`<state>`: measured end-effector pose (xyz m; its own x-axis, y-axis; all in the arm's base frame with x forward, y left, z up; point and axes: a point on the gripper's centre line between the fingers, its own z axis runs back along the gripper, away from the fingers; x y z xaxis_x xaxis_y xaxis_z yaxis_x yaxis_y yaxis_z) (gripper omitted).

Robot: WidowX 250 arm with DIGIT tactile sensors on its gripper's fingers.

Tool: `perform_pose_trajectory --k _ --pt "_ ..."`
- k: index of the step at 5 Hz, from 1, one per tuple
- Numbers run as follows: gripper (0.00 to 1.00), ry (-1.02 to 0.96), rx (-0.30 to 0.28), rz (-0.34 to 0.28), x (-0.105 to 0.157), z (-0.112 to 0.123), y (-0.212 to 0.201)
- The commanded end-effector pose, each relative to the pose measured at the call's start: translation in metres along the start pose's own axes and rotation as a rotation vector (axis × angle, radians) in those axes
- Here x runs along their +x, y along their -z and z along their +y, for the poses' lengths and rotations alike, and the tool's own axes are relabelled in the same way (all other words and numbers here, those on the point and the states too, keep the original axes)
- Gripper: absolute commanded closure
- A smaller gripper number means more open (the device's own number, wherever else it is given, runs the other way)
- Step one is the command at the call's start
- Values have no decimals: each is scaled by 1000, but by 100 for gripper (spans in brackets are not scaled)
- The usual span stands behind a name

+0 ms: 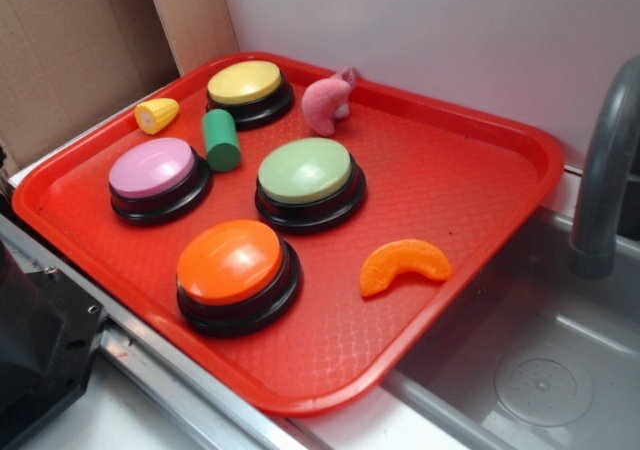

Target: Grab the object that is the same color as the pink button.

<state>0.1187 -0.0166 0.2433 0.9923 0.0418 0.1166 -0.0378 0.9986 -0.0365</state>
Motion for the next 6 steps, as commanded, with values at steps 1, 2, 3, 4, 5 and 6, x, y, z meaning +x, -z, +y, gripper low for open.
perform_pose_trajectory --k 1,2,3,4,5,6 --pt "0 0 0 0 0 0 0" --pt "0 -23 32 -72 12 1 12" --pt "0 -130 72 -186 34 3 36" --pt "0 -211 110 -262 60 11 56" --pt "0 -257 118 -312 81 18 73" --pt "0 -274 145 -365 111 24 99"
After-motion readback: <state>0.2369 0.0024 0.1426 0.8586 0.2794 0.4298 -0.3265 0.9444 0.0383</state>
